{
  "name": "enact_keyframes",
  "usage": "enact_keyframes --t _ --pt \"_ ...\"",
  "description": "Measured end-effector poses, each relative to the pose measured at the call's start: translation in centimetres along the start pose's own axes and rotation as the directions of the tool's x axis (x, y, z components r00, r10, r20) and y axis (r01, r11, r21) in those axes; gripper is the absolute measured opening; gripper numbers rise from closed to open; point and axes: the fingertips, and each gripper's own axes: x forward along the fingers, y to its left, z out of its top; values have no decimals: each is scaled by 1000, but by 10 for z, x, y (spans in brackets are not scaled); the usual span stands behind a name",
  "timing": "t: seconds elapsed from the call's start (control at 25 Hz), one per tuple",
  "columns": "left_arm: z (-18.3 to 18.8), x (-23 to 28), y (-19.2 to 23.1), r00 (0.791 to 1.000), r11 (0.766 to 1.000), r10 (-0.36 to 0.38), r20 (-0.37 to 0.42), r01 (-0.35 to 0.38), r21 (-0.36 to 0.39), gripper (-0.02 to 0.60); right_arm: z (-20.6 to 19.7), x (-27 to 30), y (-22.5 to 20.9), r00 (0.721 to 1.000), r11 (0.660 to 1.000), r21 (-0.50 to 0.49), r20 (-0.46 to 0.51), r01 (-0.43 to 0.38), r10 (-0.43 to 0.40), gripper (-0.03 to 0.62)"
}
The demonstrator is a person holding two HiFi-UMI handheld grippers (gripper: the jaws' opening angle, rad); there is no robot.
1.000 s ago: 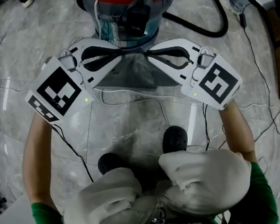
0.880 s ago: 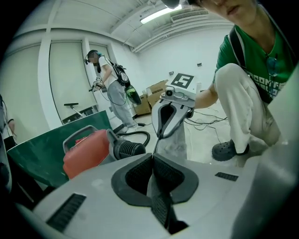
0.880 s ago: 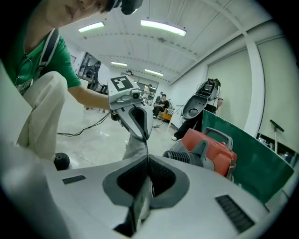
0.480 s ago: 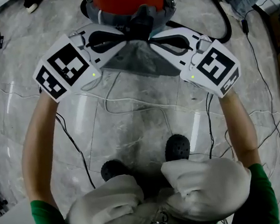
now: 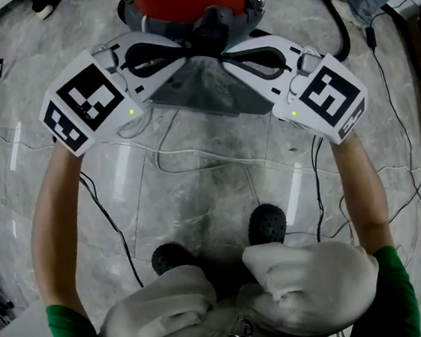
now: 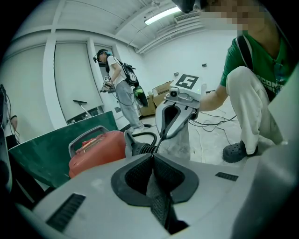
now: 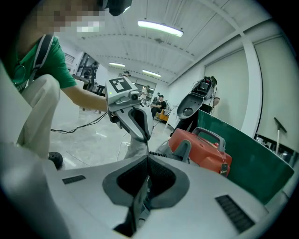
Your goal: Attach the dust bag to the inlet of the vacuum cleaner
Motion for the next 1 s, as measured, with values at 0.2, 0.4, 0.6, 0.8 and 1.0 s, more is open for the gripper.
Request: enact_keyframes --t 0.2,0.4,0.6,0.8,1.0 --pt "-1 1 3 1000 1000 1 -6 -1 -5 14 -1 1 -2 1000 1000 20 0 -10 10 15" --pt "-1 3 4 1000 1000 7 -15 -7 7 15 -2 2 -4 1000 1000 18 -8 1 0 15" --pt "-1 1 4 1000 1000 16 -11 -15 25 15 2 2 -3 1000 1000 6 -3 11 -11 14" --pt "-2 0 10 1000 1000 25 12 -25 0 15 4 4 -9 1000 1000 27 2 12 -12 15" --pt "-2 7 17 999 999 29 19 -29 -22 20 -1 5 -15 1000 999 43 3 13 -13 15"
